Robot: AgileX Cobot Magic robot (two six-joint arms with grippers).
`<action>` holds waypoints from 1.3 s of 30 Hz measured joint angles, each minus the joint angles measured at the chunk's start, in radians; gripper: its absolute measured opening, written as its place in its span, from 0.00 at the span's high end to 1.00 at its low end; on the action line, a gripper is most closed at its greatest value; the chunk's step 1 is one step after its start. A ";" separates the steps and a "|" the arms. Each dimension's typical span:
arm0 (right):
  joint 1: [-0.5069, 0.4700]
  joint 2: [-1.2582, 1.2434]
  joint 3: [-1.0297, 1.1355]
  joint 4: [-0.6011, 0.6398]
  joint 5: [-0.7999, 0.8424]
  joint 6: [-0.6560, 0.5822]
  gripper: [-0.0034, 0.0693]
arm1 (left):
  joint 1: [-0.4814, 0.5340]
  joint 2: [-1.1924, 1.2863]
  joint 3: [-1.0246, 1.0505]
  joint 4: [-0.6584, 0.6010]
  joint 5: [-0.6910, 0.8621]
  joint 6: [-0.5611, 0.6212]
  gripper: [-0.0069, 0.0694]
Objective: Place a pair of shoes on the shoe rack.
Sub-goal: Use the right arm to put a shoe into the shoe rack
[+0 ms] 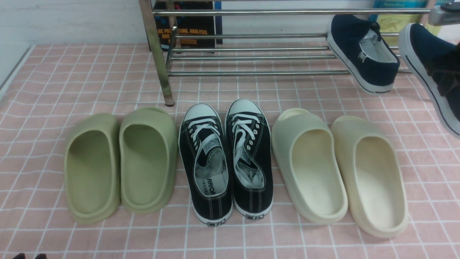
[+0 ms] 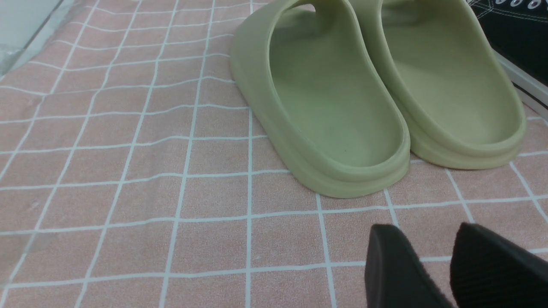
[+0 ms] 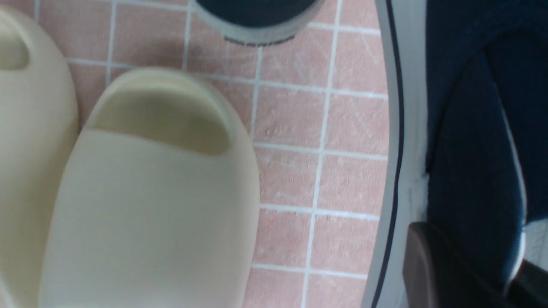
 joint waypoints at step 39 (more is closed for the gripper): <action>0.073 0.406 -0.528 -0.062 -0.043 -0.050 0.56 | 0.000 0.000 0.000 0.000 0.000 0.000 0.60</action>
